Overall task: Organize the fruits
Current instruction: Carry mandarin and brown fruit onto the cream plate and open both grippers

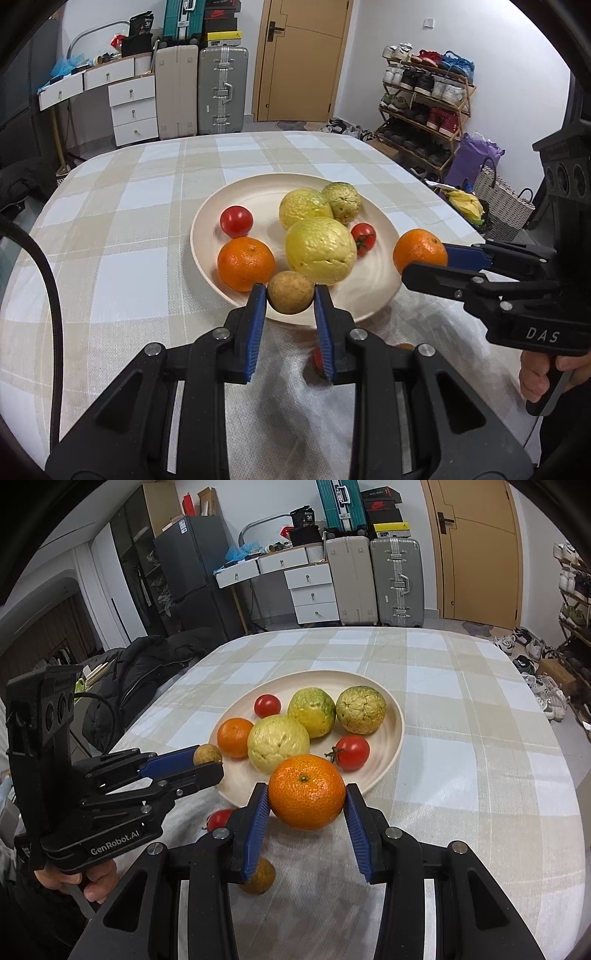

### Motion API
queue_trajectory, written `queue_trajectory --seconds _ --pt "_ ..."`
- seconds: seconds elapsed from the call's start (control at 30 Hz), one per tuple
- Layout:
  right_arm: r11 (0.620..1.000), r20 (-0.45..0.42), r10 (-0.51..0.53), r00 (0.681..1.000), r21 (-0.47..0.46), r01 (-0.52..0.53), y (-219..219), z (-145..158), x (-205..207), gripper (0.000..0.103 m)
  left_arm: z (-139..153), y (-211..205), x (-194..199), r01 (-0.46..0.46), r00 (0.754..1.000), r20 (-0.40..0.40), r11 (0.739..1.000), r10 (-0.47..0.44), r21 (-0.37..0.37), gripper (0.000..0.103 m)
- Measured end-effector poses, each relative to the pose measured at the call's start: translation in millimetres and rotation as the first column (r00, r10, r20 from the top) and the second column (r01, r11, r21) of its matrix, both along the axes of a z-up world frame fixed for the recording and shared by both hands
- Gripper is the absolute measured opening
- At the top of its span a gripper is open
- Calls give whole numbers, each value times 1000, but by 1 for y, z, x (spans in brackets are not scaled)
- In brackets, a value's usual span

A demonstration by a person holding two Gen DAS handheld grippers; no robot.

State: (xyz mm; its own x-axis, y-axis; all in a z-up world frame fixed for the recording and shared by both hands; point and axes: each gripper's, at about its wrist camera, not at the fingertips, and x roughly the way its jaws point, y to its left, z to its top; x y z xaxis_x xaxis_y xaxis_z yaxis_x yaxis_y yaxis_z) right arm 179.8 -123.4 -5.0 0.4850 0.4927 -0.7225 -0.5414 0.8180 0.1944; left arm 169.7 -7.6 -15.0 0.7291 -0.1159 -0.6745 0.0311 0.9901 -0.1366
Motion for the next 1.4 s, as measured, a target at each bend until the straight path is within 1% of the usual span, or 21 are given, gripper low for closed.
queue_trajectory --seconds 0.2,0.27,0.4,0.6,0.77,0.93,0.97,1.0,1.13,1.27,1.4 --pt "1000 -9 -9 1000 -19 9 8 -5 18 42 -9 -1 14 -3 1000 -12 1000 4 28 24" --pt "1000 -12 -3 1000 -29 2 12 -9 22 42 -10 1 18 -2 1000 -20 1000 2 20 24" --pt "998 -18 1 1000 -64 -2 19 -17 28 42 -12 1 24 -4 1000 -30 1000 5 31 24" --pt "997 -24 2 1000 -71 -4 20 -20 31 42 -12 -3 31 8 1000 -20 998 -7 61 24" --pt "997 -25 -8 1000 -80 6 21 -21 36 42 -12 -9 34 28 999 -37 997 -25 78 24" --pt "997 -26 -16 1000 -76 13 21 -21 39 42 -16 -15 34 70 995 -83 995 -64 74 24" --pt "997 -27 -18 999 -76 16 21 -21 40 42 -16 -17 34 75 994 -82 994 -68 85 24" --pt "997 -28 -19 999 -75 17 21 -22 41 42 -17 -18 34 75 994 -83 993 -67 93 24" --pt "996 -25 -21 999 -86 19 22 -22 43 42 -18 -19 40 72 992 -106 994 -63 87 24" --pt "996 -24 -20 1000 -89 18 23 -23 44 42 -21 -19 45 67 993 -106 993 -57 96 24" --pt "996 -20 -28 999 -80 26 20 -24 47 42 -24 -13 53 38 994 -106 996 -30 79 24"
